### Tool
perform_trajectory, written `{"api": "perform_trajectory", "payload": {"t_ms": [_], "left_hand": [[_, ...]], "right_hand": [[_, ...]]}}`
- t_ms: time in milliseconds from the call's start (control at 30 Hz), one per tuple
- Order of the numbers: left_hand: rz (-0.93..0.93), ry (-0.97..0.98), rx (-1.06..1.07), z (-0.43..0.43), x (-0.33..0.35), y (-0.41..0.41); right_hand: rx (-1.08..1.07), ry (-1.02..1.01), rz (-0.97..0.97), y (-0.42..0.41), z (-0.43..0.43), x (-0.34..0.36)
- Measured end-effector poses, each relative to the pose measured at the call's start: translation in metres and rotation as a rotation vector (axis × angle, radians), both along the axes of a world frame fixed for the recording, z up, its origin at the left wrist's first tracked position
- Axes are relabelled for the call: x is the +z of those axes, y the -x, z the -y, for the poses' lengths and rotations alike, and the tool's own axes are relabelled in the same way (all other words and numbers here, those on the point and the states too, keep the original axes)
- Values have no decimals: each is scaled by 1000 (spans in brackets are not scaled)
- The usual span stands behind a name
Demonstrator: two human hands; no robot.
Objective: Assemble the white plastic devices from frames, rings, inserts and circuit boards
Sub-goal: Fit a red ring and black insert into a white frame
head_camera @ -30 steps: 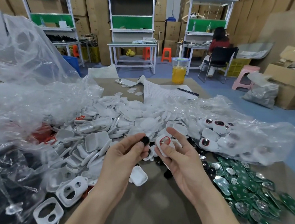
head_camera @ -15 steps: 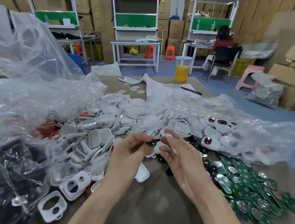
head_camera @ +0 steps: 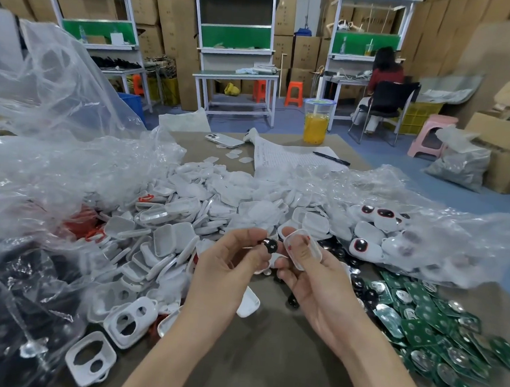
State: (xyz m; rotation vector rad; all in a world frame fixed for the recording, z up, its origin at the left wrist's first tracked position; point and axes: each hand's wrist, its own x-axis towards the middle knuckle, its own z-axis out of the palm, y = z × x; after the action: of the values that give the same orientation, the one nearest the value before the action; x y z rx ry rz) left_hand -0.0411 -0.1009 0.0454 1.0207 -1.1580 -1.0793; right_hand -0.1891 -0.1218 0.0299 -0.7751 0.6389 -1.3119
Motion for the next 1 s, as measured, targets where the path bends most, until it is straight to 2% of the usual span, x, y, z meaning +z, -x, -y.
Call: {"api": "perform_trajectory", "payload": {"t_ms": [267,467,600,800,1000], "left_hand": [[-7,-9,-48,0,-2,-1],[146,68,-133,-1,-1,-2],[145,101,-67,-1,-3,1],[14,108,50,-1,-3,1],[61,89,47,1,-3,-1]], "right_hand": [[31,58,-20,0,-3,4],[21,13,-35,-1,-4,6],[62,26,-14,-3,-4,6],[22,-42,-32,-3,-2,8],[30,-28,-70,-5,-2,4]]}}
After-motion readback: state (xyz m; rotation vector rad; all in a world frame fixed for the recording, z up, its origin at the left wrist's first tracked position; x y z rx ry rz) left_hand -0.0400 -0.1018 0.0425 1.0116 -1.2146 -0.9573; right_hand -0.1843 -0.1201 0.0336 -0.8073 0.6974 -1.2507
